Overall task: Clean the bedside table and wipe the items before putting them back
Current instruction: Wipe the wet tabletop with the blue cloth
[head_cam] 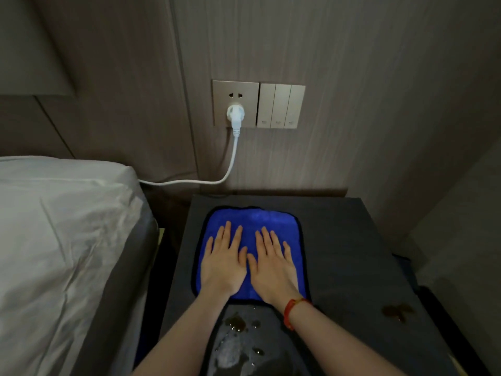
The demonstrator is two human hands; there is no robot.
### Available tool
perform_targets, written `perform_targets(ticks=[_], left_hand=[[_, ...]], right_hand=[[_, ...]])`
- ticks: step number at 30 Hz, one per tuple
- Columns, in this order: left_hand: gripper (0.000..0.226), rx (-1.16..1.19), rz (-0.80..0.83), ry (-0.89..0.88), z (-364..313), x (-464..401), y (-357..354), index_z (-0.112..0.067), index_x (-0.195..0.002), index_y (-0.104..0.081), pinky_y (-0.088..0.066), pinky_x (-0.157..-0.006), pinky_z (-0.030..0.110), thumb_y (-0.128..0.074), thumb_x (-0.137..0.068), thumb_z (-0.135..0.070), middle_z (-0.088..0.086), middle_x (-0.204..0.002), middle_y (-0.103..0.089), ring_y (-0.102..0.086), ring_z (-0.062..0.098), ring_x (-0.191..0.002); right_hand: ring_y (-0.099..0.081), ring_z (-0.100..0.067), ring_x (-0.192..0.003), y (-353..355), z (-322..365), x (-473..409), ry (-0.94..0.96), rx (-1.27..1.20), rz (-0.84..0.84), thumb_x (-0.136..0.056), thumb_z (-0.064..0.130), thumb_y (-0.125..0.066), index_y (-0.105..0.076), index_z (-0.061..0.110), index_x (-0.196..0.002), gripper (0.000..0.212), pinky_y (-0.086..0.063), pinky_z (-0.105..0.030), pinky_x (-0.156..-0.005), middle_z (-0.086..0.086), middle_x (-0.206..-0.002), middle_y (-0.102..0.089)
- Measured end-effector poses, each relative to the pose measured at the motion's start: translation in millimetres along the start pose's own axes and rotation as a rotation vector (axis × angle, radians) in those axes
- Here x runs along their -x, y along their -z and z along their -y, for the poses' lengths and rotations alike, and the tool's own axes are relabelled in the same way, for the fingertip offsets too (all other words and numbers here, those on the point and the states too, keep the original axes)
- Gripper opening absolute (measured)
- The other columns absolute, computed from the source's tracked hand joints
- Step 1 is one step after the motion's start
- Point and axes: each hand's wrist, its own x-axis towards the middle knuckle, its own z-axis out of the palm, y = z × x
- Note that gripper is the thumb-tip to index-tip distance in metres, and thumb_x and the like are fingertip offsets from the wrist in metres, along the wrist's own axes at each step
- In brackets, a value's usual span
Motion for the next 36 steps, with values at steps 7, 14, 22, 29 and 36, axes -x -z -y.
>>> perform_targets(ticks=[7, 14, 22, 29, 36], left_hand=[[0.056, -0.015, -0.015, 0.051, 13, 19, -2, -0.027, -0.148, 0.005, 0.004, -0.117, 0.034, -0.017, -0.099, -0.041, 0.0, -0.159, 0.008, 0.007, 0.016, -0.146], [0.059, -0.022, -0.02, 0.105, 19, 9, 0, -0.027, -0.148, 0.006, 0.007, -0.117, 0.036, -0.018, -0.098, -0.046, 0.004, -0.158, 0.01, 0.009, 0.02, -0.146], [0.058, -0.022, -0.045, 0.153, 31, -36, 1, -0.024, -0.15, -0.003, 0.001, -0.117, 0.037, -0.021, -0.098, -0.041, 0.007, -0.159, 0.001, 0.002, 0.022, -0.146], [0.056, -0.041, -0.021, 0.162, 43, -74, 4, -0.022, -0.15, -0.005, 0.001, -0.117, 0.036, -0.02, -0.099, -0.04, 0.007, -0.159, 0.001, 0.001, 0.021, -0.146], [0.056, -0.05, -0.003, 0.172, 43, -80, 6, -0.021, -0.15, -0.006, 0.001, -0.117, 0.035, -0.018, -0.099, -0.039, 0.007, -0.159, 0.0, 0.0, 0.021, -0.146]], right_hand=[[0.012, -0.013, -0.143, -5, -5, 0, 0.164, 0.097, 0.065, -0.096, 0.049, -0.012, 0.006, 0.024, -0.147, 0.059, 0.015, -0.034, -0.11, 0.006, -0.157, 0.009], [0.014, -0.014, -0.143, -3, 3, -9, 0.13, 0.072, 0.065, -0.096, 0.047, -0.012, 0.006, 0.027, -0.147, 0.058, 0.013, -0.037, -0.112, 0.006, -0.157, 0.012], [0.008, -0.016, -0.145, -9, 25, -59, 0.082, 0.031, 0.017, -0.097, 0.041, -0.015, 0.0, 0.024, -0.148, 0.056, 0.006, -0.041, -0.115, 0.004, -0.158, 0.007], [0.004, -0.017, -0.145, -12, 31, -101, 0.073, 0.021, 0.007, -0.097, 0.041, -0.017, -0.005, 0.023, -0.148, 0.055, 0.005, -0.042, -0.115, 0.003, -0.158, 0.001], [0.004, -0.016, -0.145, -10, 34, -105, 0.056, 0.021, 0.022, -0.098, 0.041, -0.015, -0.004, 0.024, -0.148, 0.055, 0.004, -0.041, -0.116, 0.004, -0.158, 0.002]])
